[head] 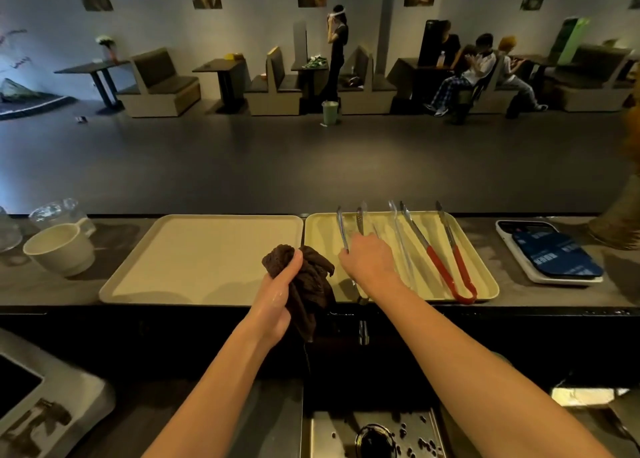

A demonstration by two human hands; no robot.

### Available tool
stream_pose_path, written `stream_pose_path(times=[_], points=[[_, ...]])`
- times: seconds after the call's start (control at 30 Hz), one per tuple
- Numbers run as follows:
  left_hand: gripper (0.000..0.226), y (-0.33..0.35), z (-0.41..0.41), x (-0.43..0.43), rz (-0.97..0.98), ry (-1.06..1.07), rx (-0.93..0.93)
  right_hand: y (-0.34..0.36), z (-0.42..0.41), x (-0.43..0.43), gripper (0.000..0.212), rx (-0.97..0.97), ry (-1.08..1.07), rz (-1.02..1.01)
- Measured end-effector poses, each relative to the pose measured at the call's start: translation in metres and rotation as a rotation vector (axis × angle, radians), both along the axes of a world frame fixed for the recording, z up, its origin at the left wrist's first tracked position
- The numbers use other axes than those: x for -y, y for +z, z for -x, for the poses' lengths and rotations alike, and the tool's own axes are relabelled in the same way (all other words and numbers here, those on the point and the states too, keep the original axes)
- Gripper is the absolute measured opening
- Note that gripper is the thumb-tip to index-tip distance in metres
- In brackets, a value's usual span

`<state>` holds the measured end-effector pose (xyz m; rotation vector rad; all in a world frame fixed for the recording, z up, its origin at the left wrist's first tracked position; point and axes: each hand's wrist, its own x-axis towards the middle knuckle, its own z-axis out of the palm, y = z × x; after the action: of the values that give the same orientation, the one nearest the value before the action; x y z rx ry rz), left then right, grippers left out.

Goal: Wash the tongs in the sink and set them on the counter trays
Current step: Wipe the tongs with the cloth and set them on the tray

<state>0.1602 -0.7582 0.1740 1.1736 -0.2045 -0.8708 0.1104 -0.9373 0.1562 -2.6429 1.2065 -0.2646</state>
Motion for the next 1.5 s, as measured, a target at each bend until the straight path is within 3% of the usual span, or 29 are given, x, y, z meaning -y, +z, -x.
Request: stream_pose_path(times=[0.1,0.3,0.43,0.63,0.97,1.17,1.4,1.5], points=[[0.029,-0.003,-0.002,-0.002,0.001,0.002,-0.015,-0.006,-0.002,-0.002,0.036,-0.032,-0.004,0.015],[0.026,-0.002,-0.002,-0.009,0.022,-0.019,-0.013,-0.004,0.0,-0.014,0.07,-0.017,-0.033,0.123],[0.024,-0.002,-0.003,-0.021,0.03,0.004,-0.033,0.003,0.008,-0.033,0.051,0.178,0.025,0.2],[0.032,-0.013,-0.008,-0.069,0.031,0.048,-0.019,0.006,0.02,-0.093,0.024,0.448,0.288,-0.082],[0.031,-0.033,-0.007,-0.209,0.027,0.278,-0.041,-0.009,0.013,-0.229,0.018,0.472,0.478,-0.317],[0.052,-0.046,0.007,-0.333,0.009,0.433,-0.061,-0.029,0.006,-0.343,0.019,0.469,0.581,-0.475],[0.024,-0.066,0.032,-0.478,-0.047,0.663,-0.117,-0.054,0.002,-0.486,0.019,0.424,0.719,-0.601],[0.03,-0.078,0.043,-0.53,-0.058,0.747,-0.159,-0.063,0.004,-0.536,0.017,0.406,0.76,-0.623]])
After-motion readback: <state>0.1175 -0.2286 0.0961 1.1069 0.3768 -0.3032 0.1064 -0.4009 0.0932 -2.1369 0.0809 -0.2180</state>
